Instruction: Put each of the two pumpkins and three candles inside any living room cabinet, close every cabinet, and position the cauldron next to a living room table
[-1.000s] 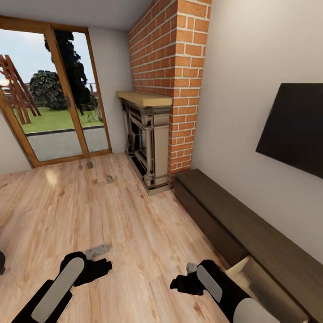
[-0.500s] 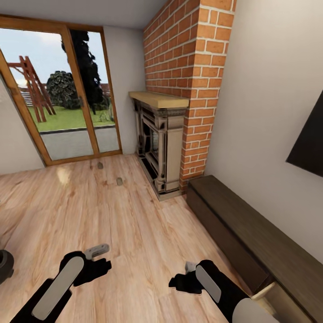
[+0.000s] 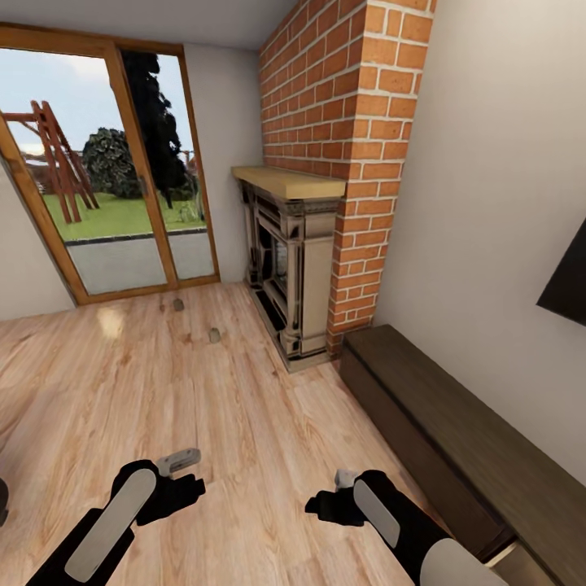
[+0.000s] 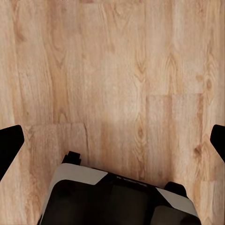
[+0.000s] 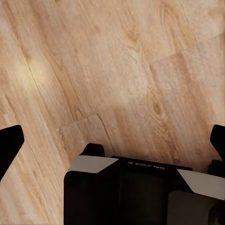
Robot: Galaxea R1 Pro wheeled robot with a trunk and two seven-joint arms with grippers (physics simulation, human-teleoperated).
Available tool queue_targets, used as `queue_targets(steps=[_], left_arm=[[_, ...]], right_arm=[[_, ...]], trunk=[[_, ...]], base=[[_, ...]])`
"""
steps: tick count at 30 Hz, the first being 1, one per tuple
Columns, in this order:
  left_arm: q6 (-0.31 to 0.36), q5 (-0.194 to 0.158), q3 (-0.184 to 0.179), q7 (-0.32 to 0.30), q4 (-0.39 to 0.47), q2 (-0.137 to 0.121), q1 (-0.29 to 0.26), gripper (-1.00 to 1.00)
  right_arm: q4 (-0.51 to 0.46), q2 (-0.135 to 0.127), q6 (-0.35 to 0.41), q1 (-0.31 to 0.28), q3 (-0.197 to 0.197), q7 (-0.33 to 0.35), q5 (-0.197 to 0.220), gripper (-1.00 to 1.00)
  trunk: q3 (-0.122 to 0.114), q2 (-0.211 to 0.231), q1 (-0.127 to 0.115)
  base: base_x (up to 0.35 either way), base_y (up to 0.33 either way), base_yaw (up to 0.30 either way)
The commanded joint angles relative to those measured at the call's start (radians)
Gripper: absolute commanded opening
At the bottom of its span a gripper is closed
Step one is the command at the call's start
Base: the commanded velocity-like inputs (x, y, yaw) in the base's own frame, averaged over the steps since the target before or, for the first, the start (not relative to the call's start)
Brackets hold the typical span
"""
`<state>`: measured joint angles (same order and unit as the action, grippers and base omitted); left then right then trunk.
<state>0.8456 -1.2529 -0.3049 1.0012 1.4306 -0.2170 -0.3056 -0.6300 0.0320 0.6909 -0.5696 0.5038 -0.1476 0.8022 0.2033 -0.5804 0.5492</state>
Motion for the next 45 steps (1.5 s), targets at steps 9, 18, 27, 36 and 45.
queue_targets(steps=[9,18,27,36,45], left_arm=[[0.000,-0.009,0.000,0.010,0.001,-0.001,-0.001,1.00],[0.000,-0.010,0.001,0.010,0.001,-0.001,-0.001,1.00],[0.000,-0.010,0.001,0.010,0.001,-0.001,-0.001,1.00],[0.001,-0.007,0.000,0.010,0.001,-0.001,-0.001,1.00],[0.001,-0.008,0.000,0.010,0.001,-0.001,-0.001,1.00]], right_arm=[[-0.002,0.008,0.001,-0.001,0.004,-0.011,0.009,1.00],[-0.002,0.009,0.000,-0.001,0.005,-0.011,0.009,1.00],[-0.002,0.009,-0.001,-0.001,0.005,-0.010,0.009,1.00],[-0.003,0.009,0.000,-0.001,0.005,-0.010,0.009,1.00],[-0.003,0.009,0.000,-0.001,0.005,-0.010,0.009,1.00]], trunk=[[0.002,-0.002,0.001],[0.002,-0.002,0.001],[0.002,-0.002,0.001],[0.002,-0.002,0.001],[0.002,-0.002,0.001]], base=[[0.011,0.000,0.087],[0.000,0.000,0.282],[0.000,0.000,0.288],[0.044,0.004,0.173],[0.294,0.038,0.005]])
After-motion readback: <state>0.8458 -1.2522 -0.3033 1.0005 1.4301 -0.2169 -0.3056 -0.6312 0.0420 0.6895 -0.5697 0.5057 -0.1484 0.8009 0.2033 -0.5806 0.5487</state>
